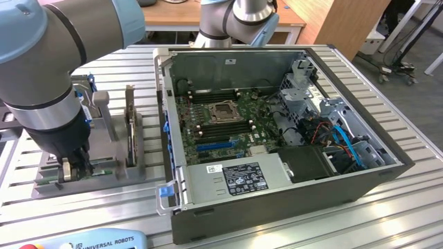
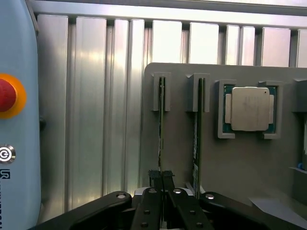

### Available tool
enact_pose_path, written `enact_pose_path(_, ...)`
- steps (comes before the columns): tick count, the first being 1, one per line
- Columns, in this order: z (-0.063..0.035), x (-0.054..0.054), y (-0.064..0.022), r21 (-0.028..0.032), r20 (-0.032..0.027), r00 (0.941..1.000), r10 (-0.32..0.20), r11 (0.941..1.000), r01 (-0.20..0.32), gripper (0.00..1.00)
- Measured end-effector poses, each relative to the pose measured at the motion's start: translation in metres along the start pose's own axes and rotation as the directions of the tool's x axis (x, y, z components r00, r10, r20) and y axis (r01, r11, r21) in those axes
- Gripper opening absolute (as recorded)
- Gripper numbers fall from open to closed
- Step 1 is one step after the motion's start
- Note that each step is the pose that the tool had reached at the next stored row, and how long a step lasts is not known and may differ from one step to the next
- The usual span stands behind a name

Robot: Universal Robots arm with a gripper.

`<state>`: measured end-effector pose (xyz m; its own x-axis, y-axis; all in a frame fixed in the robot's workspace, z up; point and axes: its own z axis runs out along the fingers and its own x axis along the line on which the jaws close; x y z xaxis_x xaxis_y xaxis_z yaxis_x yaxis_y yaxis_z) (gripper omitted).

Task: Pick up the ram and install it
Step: 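Pick up the ram and move it above insertion slot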

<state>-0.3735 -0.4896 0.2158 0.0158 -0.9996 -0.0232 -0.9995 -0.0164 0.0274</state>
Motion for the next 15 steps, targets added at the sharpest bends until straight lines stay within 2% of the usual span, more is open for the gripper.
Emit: enact_pose_path(15,-0.031,-0.001,0.0006,0.0,0.0,1.0,0.0,1.0,0.0,0.11)
